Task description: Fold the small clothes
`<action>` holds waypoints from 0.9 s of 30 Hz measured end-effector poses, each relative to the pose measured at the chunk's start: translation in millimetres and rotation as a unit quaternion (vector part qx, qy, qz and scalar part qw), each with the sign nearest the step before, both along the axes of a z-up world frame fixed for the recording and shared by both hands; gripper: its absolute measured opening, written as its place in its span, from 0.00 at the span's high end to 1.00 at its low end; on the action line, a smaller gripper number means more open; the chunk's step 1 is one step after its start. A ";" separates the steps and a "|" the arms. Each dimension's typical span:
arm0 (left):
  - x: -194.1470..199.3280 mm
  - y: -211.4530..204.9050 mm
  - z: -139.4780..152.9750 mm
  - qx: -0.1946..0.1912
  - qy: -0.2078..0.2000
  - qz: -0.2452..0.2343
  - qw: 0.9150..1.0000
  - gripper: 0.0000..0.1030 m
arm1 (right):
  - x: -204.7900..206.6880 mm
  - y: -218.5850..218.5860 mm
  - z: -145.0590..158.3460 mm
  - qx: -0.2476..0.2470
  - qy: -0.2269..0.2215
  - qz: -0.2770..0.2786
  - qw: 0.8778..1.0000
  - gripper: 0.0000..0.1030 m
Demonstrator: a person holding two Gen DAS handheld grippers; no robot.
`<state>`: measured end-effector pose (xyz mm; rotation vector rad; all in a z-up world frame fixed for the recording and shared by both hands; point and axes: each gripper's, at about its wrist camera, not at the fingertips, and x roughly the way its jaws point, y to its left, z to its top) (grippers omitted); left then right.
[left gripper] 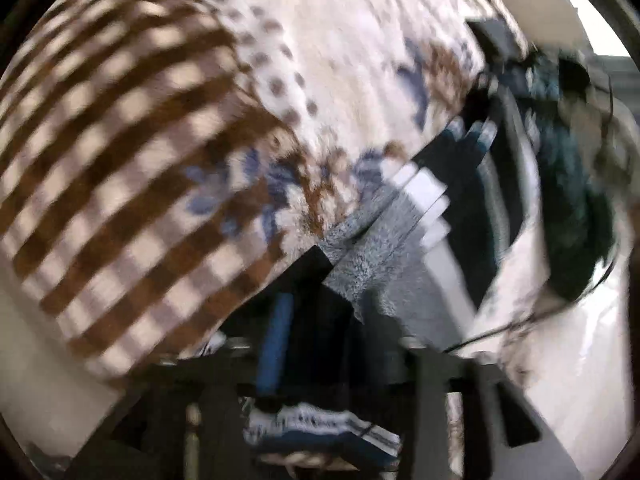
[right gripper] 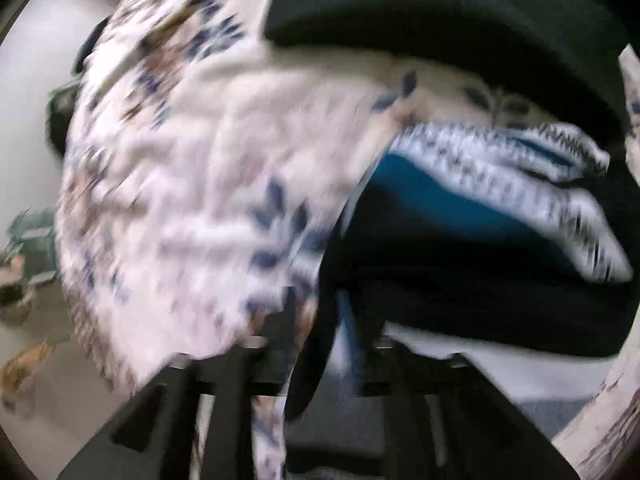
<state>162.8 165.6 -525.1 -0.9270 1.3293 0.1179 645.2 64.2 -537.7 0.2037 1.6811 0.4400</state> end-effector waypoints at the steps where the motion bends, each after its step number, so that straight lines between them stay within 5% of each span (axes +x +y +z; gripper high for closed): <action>1: -5.2 6.0 7.7 -0.005 -0.008 0.008 1.000 0.48 | -11.0 -8.7 10.7 0.021 -0.001 0.007 1.000 0.47; 4: -14.8 15.0 28.6 0.003 -0.012 -0.002 1.000 0.47 | -53.3 -39.4 42.5 0.050 -0.012 0.025 0.998 0.43; 10: -11.4 -31.2 36.4 0.080 0.014 -0.127 0.989 0.47 | -170.6 -115.0 73.1 0.059 0.002 0.012 0.998 0.43; 14: -12.1 -63.8 1.0 0.151 0.054 -0.203 0.966 0.48 | -264.6 -162.4 50.0 0.057 0.049 -0.022 0.997 0.43; 15: -14.7 -66.1 -4.0 0.161 0.054 -0.204 0.964 0.67 | -285.5 -170.2 40.3 0.059 0.063 -0.032 0.996 0.43; 16: -19.9 -65.4 -8.3 0.161 0.049 -0.193 0.967 0.95 | -313.4 -179.1 24.6 0.064 0.084 -0.042 0.994 0.43; 19: -30.6 -61.0 6.1 0.164 0.021 -0.163 0.973 0.95 | -373.0 -194.4 -7.9 0.059 0.110 -0.064 0.990 0.43; 27: -29.9 -35.5 43.2 0.188 -0.017 -0.177 0.966 0.95 | -469.4 -196.4 -69.7 0.057 0.143 -0.133 0.979 0.43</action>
